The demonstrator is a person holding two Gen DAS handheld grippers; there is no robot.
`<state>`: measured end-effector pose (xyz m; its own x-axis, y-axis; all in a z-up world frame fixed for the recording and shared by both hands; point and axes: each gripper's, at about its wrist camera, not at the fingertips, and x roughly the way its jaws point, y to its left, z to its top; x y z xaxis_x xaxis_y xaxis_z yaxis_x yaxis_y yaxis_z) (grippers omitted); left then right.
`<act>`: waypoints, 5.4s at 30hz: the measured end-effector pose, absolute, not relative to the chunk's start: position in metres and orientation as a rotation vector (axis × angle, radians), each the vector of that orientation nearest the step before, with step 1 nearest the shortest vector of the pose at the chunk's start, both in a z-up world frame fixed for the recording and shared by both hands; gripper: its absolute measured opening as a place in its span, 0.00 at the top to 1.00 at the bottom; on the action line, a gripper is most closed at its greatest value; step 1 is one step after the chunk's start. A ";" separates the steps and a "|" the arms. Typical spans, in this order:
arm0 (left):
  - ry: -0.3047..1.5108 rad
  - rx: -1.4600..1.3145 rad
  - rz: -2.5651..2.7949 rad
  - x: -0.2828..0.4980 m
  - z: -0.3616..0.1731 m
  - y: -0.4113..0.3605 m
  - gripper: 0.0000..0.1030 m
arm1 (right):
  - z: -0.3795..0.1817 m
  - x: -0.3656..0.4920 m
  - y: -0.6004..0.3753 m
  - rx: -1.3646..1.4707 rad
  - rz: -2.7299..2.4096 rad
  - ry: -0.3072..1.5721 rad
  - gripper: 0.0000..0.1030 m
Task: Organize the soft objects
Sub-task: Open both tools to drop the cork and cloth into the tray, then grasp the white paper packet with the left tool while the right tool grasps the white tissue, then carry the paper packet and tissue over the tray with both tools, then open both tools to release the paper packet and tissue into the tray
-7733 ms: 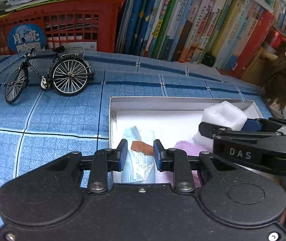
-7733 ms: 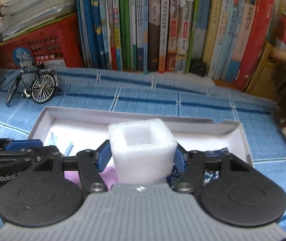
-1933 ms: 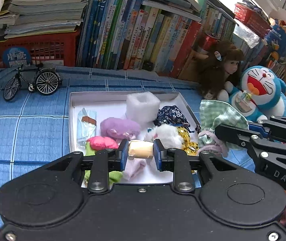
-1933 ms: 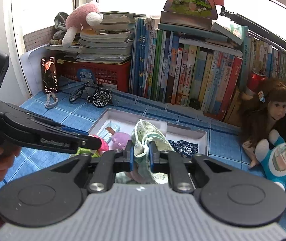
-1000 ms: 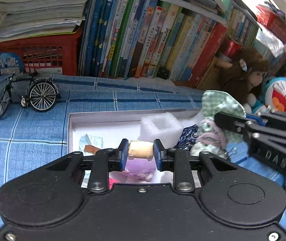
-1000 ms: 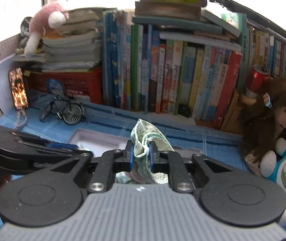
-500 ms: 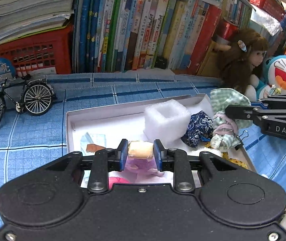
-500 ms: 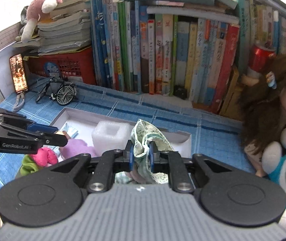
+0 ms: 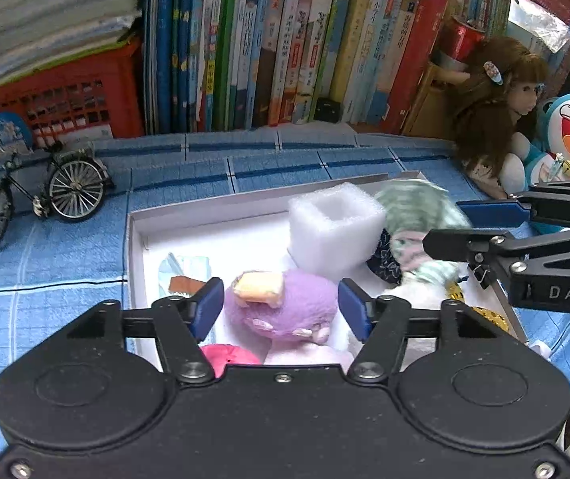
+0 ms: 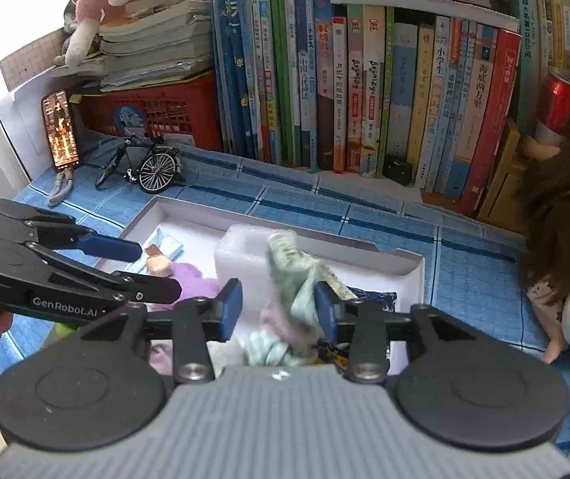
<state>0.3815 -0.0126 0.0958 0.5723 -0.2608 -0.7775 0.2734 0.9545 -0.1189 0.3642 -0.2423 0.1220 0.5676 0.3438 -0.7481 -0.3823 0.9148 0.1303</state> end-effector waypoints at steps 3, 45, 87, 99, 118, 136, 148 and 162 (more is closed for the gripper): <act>0.905 0.022 -0.307 0.373 0.105 -0.013 0.38 | 0.124 0.359 -0.244 -0.055 0.409 0.888 0.43; 1.305 -0.126 -0.184 0.300 0.074 -0.111 0.60 | 0.077 0.271 -0.349 0.114 0.278 1.130 0.26; 0.987 -0.065 -0.348 0.253 0.135 -0.105 0.75 | 0.147 0.241 -0.346 0.141 0.235 0.882 0.67; 0.822 -0.042 -0.208 0.272 0.159 -0.036 0.75 | 0.160 0.265 -0.267 0.077 0.280 0.859 0.67; 0.872 -0.039 -0.198 0.336 0.110 0.020 0.74 | 0.123 0.334 -0.174 0.071 0.265 0.923 0.64; 0.902 -0.055 -0.211 0.353 0.093 0.018 0.75 | 0.110 0.347 -0.168 0.098 0.256 0.931 0.66; 0.895 -0.073 -0.210 0.361 0.092 0.028 0.68 | 0.101 0.359 -0.160 0.120 0.243 0.939 0.63; 0.870 -0.088 -0.171 0.350 0.104 0.039 0.48 | 0.115 0.350 -0.167 0.118 0.225 0.909 0.40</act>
<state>0.3497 0.0389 0.1040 0.6325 -0.1854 -0.7521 0.1138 0.9826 -0.1465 0.3501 -0.1668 0.1154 0.5933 0.2424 -0.7676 -0.1429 0.9702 0.1959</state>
